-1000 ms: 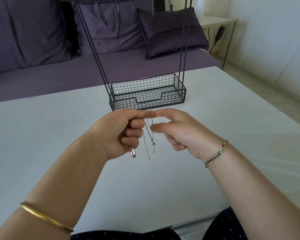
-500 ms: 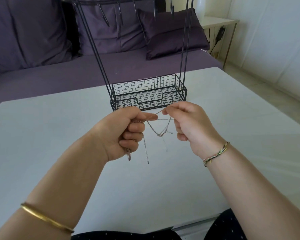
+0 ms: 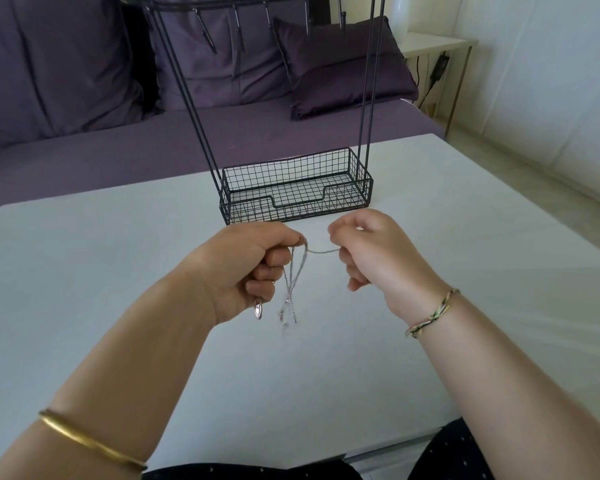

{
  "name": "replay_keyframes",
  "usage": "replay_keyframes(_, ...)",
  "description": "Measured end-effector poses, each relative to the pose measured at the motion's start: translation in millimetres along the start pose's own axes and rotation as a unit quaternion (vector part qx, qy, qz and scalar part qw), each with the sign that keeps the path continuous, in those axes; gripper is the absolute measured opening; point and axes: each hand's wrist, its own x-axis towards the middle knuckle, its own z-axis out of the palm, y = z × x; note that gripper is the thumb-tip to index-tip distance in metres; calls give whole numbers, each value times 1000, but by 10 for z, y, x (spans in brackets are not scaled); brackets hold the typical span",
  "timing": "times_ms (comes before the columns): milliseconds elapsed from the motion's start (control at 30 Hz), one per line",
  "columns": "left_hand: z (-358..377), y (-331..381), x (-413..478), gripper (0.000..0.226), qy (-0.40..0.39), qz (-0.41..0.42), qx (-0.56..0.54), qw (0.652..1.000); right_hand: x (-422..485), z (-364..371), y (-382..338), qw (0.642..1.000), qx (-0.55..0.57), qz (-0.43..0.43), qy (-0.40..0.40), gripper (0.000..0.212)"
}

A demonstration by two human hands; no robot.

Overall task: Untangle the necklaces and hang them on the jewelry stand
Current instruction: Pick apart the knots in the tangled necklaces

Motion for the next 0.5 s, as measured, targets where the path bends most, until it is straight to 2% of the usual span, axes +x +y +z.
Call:
replay_keyframes(133,-2,-2,10,16,6,-2,-8,1000,-40,6,10,998,-55,-26,4,15)
replay_keyframes(333,1,-7,9,18,14,0,-6,1000,-46,39,39,977,-176,-116,31,13)
replay_keyframes(400,11,-10,12,19,16,-1,-8,1000,-48,44,31,976,-156,-143,46,9)
replay_keyframes(500,23,-16,24,23,24,-4,-11,1000,-85,28,-35,982,-57,-177,34,6)
